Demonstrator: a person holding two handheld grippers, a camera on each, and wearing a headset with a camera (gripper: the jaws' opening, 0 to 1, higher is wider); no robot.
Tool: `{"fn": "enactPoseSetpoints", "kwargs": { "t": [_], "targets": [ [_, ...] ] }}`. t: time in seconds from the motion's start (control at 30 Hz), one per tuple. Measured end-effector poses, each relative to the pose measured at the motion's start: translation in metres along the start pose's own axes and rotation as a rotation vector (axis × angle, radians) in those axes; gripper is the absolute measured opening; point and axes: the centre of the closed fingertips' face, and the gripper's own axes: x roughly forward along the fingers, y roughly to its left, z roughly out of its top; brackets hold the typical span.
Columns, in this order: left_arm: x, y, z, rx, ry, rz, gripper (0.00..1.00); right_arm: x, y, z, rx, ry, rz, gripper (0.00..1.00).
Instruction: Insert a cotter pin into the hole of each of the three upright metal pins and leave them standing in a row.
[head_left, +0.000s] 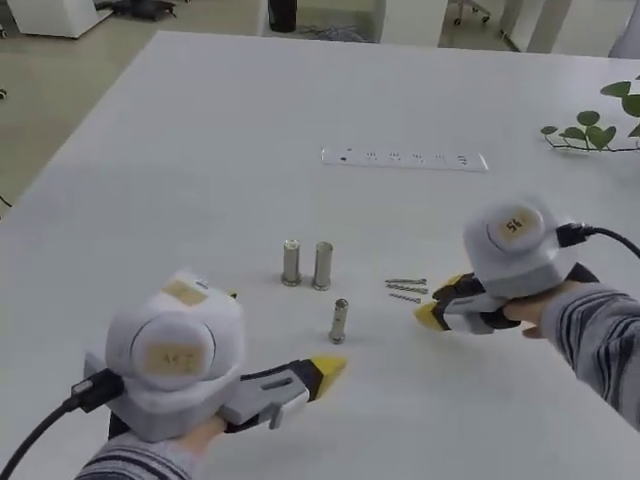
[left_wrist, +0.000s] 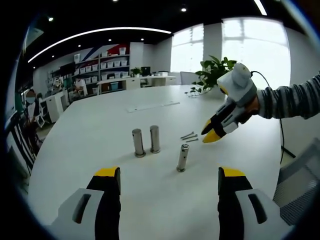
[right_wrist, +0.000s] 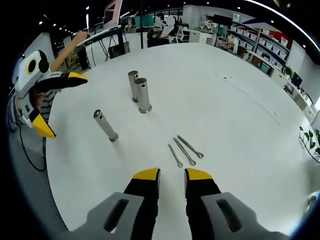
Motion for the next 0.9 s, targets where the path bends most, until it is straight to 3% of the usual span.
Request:
{"fn": "enactPoseSetpoints", "kwargs": {
  "t": [0.33, 0.6, 0.9],
  "targets": [
    [-0.002, 0.001, -0.005, -0.011, 0.005, -0.003, 0.76, 0.011, 0.005, 0.009, 0.028, 0.01, 0.052, 0.11],
    [-0.001, 0.001, -0.006, -0.008, 0.008, -0.011, 0.74, 0.012, 0.002, 0.006, -0.001, 0.055, 0.051, 0.03],
    [0.001, -0.001, -0.007, -0.006, 0.014, -0.032, 0.67, 0.013, 0.002, 0.005, -0.146, 0.095, 0.043, 0.0]
  ]
}}
